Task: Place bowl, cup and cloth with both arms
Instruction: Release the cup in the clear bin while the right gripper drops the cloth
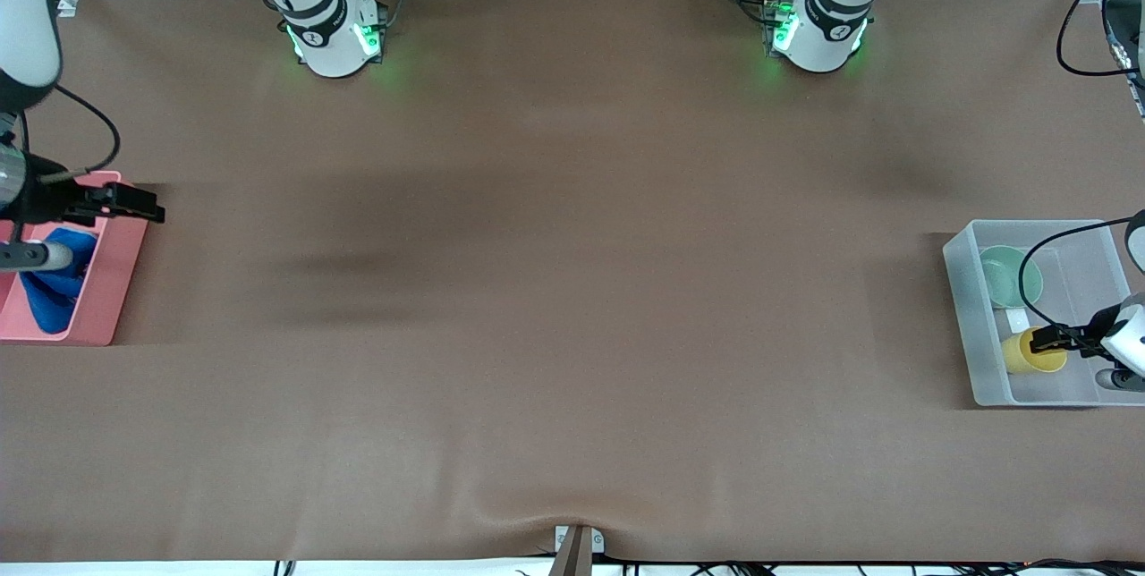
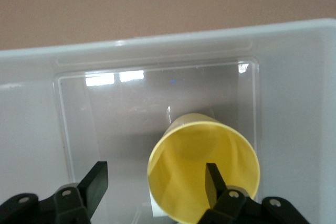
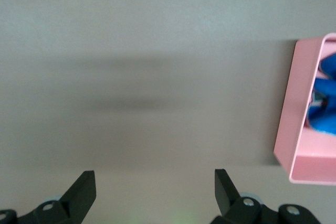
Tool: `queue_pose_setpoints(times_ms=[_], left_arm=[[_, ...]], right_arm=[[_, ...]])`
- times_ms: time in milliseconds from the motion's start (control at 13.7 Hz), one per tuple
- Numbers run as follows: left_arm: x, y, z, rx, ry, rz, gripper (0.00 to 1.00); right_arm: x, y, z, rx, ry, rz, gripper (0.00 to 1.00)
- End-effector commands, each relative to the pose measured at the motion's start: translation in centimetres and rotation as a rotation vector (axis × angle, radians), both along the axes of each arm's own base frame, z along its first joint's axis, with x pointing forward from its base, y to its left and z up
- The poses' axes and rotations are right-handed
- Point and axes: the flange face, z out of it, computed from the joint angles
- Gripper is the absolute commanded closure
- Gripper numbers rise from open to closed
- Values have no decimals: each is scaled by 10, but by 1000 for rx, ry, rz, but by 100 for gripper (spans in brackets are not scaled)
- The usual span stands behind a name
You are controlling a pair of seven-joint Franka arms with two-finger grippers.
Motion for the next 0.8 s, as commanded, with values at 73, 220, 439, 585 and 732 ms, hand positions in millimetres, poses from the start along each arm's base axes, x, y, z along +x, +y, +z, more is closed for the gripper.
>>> queue_pose_setpoints(times_ms=[73, 220, 439, 585, 732], left_arm=[[-4, -5, 38, 34, 48, -12, 17], [-5, -12, 58, 40, 62, -18, 17], [-4, -23, 107, 72, 21, -28, 13], [-3, -33, 133, 85, -5, -35, 4], [1, -51, 145, 81, -25, -46, 0]], right_arm=[[-26, 5, 37, 17, -33, -72, 0], [-32, 3, 52, 18, -24, -74, 0], [-49, 9, 82, 15, -21, -78, 0], [-50, 11, 87, 3, -30, -52, 0], [-51, 6, 88, 2, -34, -55, 0]])
